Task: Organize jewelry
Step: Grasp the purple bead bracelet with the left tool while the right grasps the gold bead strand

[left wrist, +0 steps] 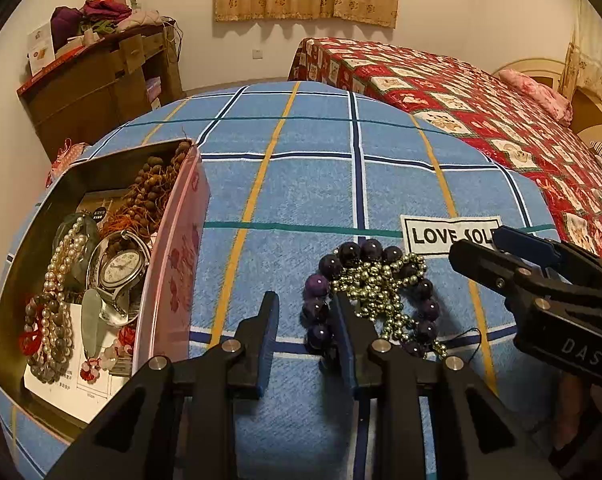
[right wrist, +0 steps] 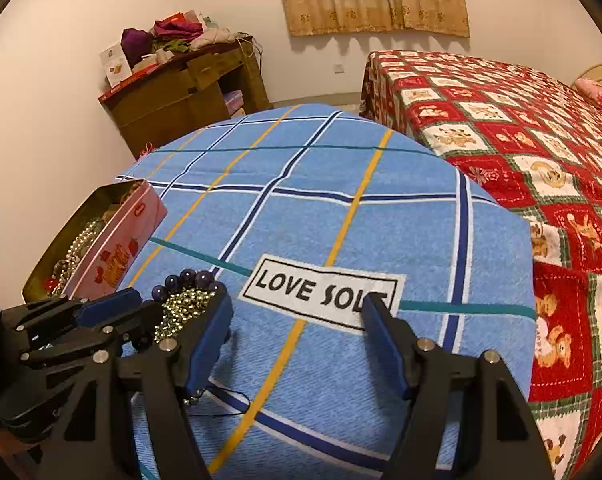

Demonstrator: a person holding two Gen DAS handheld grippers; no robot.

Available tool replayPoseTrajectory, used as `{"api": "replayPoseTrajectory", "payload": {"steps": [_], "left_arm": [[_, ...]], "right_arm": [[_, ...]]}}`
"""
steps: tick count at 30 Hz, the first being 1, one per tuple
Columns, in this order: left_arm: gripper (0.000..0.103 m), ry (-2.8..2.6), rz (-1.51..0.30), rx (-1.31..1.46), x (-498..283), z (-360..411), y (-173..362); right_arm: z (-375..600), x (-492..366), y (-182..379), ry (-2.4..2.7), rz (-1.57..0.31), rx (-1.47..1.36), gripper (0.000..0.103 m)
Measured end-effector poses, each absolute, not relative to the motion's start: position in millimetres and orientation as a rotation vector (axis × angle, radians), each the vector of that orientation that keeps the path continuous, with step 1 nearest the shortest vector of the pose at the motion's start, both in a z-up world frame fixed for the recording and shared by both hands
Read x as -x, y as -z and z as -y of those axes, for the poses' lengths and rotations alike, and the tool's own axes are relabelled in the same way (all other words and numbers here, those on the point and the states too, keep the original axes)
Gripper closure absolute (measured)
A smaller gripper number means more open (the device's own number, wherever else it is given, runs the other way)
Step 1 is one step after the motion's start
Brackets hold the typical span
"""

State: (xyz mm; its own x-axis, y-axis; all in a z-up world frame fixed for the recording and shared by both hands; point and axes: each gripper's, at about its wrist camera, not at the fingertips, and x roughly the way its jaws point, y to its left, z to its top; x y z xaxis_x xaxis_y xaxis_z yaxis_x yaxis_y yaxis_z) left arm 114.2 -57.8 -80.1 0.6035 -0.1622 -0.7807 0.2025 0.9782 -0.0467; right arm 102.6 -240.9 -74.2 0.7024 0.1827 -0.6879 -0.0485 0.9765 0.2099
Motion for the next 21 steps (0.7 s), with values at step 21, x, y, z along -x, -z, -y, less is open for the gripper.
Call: {"api": "replayPoseTrajectory", "payload": {"steps": [21], "left_arm": [[0.090,0.299,-0.597,0.025,-62.9,36.6,-15.9]], "right_arm": [[239.1,-104.6,76.0,-0.135,-0.804,-0.165,0.029]]}}
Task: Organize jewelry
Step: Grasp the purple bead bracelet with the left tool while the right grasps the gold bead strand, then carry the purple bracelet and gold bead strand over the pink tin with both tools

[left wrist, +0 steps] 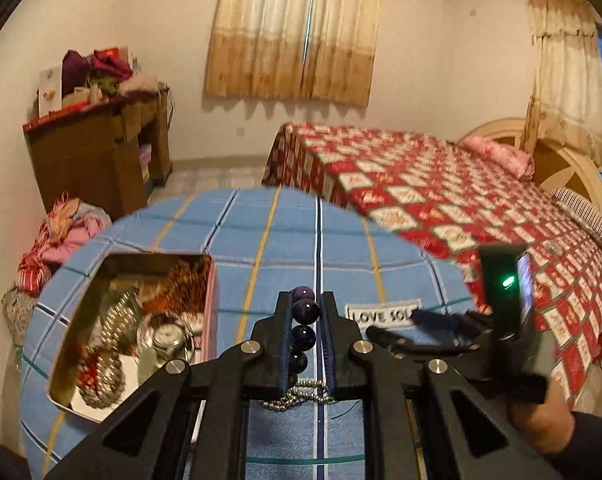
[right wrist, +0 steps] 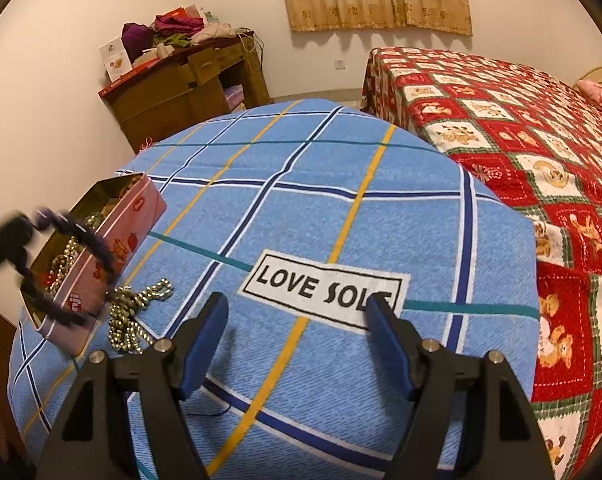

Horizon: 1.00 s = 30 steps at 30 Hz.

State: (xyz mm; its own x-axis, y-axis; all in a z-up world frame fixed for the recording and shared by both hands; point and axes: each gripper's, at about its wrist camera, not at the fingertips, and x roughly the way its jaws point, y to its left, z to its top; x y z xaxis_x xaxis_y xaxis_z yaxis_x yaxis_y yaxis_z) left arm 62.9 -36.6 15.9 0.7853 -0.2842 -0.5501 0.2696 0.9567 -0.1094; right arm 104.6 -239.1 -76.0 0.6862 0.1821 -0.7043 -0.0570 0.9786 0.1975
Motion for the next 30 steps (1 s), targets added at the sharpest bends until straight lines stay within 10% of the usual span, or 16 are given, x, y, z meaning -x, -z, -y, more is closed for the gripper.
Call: {"api": "replayPoseTrajectory", "payload": {"steps": [19,23,30], "left_arm": [[0.090,0.194,-0.570,0.044,-54.4,-7.7,-22.5],[0.090,0.205,-0.573,0.052,-52.0,-9.6,-20.7],[0.090,0.203,-0.576,0.067,-52.5,-13.1,-17.8]], "right_arm": [[130.4,-106.8,77.5,-0.465,-0.893,0.105,0.030],[127.0,-109.3,80.2,-0.479,-0.907,0.137,0.086],[155.1,-101.9,68.9,-0.388,-0.856,0.083,0.092]]}}
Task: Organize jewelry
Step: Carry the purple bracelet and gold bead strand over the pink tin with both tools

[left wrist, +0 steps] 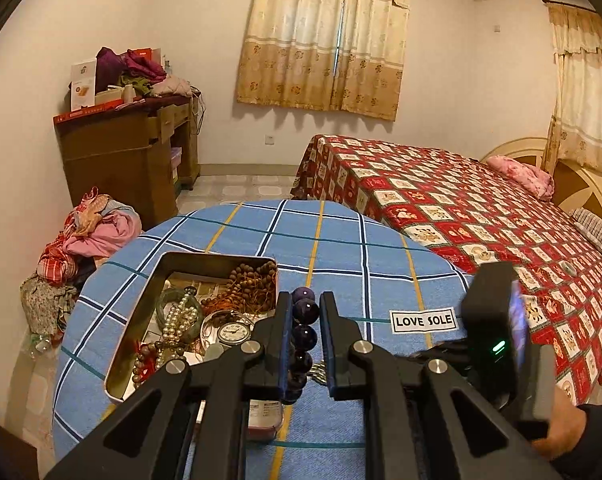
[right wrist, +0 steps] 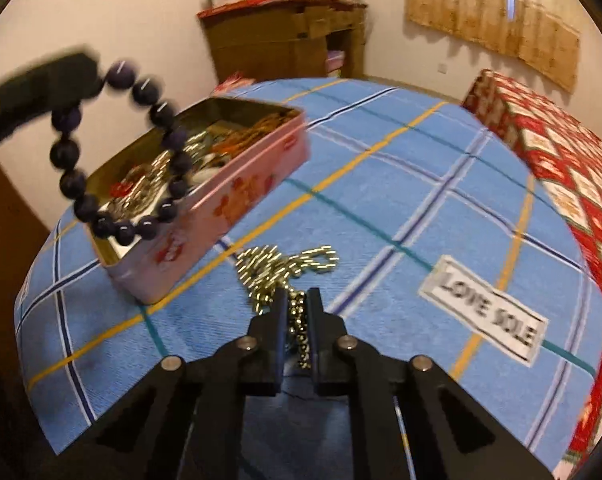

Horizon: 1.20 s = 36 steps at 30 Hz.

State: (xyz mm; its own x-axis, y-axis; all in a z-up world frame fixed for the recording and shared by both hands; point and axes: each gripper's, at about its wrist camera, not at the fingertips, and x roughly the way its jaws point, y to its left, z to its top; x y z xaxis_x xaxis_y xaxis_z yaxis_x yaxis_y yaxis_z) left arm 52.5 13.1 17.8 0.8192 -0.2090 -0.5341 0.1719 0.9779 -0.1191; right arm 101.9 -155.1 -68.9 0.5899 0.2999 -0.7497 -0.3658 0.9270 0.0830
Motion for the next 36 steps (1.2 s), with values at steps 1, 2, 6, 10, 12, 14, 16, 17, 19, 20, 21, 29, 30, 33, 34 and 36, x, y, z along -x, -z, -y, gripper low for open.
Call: {"api": "replayPoseTrajectory", "payload": {"steps": [1,2,6,10,12,14,16,17,19,20,21,29,30,33,34,36], "left_arm": [[0.090,0.203,-0.576,0.071,-52.3,-14.0,-17.8],[0.090,0.203,-0.576,0.072,-52.4,-14.7,-18.0],[0.090,0.210,-0.571,0.073,-50.4,-13.6,-19.7],[0.090,0.218,-0.560,0.070,-47.5,-11.3,-24.0],[0.090,0.218,-0.554,0.072,-46.3,-12.2,-26.3],[0.090,0.216,-0.546,0.077,-44.9,-14.8,-28.8],[0.090,0.213,-0.540,0.079,-43.6,-17.5,-30.8],[0.090,0.210,-0.539,0.080,-43.2,-18.5,-31.3],[0.090,0.201,-0.536,0.085,-43.1,-22.8,-32.6],[0.090,0.196,-0.536,0.086,-43.2,-24.7,-32.8],[0.090,0.190,-0.536,0.088,-43.4,-26.9,-32.7],[0.090,0.128,-0.542,0.107,-45.4,-52.1,-31.0],[0.090,0.118,-0.540,0.110,-45.9,-56.5,-31.0],[0.090,0.094,-0.540,0.120,-49.1,-67.9,-30.0],[0.090,0.088,-0.541,0.123,-49.8,-71.2,-29.0],[0.090,0.075,-0.545,0.129,-52.1,-78.6,-26.9]], "right_arm": [[161.1,-101.2,64.8,-0.373,-0.845,0.067,0.092],[166.2,-99.9,59.6,-0.360,-0.831,0.056,0.092],[174.6,-99.8,36.0,-0.339,-0.771,0.035,0.092],[175.5,-97.2,8.8,-0.335,-0.707,0.039,0.092],[174.2,-94.3,-6.4,-0.337,-0.673,0.048,0.092],[172.7,-92.4,-14.0,-0.343,-0.652,0.059,0.092],[169.5,-89.1,-21.5,-0.352,-0.632,0.072,0.092],[165.8,-88.5,-26.2,-0.356,-0.620,0.079,0.092],[162.0,-88.1,-30.5,-0.369,-0.606,0.087,0.092],[160.6,-88.7,-32.0,-0.374,-0.601,0.091,0.092],[157.3,-89.1,-33.7,-0.380,-0.594,0.096,0.092],[129.7,-98.1,-37.3,-0.439,-0.581,0.126,0.092],[125.8,-98.1,-37.9,-0.445,-0.579,0.128,0.092],[111.7,-99.7,-41.1,-0.474,-0.574,0.136,0.092],[107.3,-100.7,-41.8,-0.482,-0.572,0.140,0.092],[96.6,-102.3,-43.1,-0.497,-0.569,0.153,0.092]]}}
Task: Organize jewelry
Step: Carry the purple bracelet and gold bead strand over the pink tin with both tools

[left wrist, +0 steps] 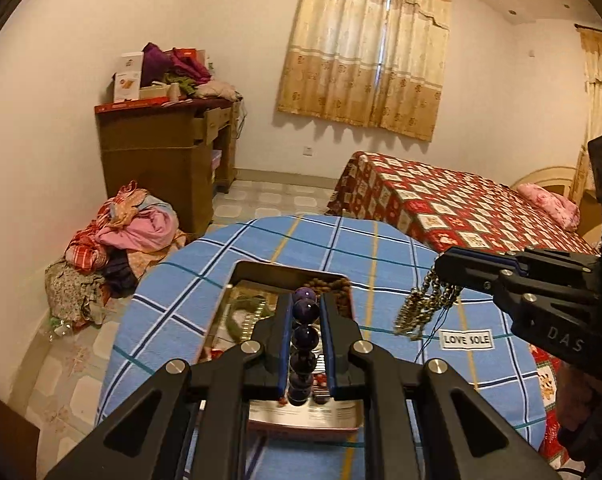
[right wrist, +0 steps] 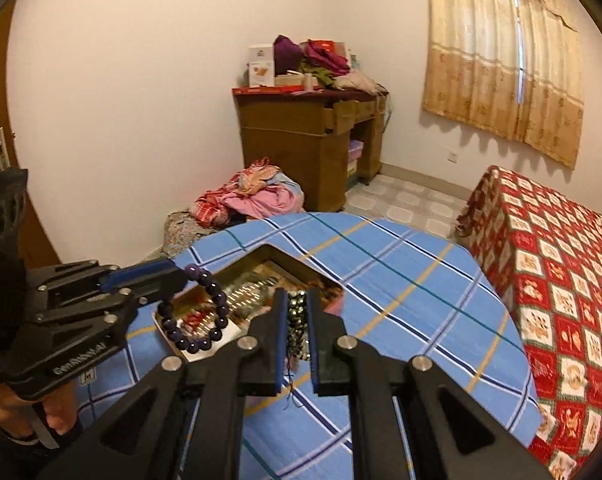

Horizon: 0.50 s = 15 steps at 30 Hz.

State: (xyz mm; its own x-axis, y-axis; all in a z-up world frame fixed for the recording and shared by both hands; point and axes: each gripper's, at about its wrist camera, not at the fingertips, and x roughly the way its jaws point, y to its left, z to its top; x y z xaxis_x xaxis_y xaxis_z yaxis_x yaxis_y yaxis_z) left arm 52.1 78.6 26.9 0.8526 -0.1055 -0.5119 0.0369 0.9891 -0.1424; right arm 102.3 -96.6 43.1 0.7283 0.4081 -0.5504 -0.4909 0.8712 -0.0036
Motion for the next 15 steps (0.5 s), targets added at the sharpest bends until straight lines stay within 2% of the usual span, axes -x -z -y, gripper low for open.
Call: {"api": "replayPoseTrajectory", "payload": {"steps": [15], "left_arm": [[0.090,0.021,-0.588,0.146,-70.8,-110.9,-4.2]], "right_arm": [[44.4,-122.7,-29.8,-0.562,-0.595,0.190,0.092]]}}
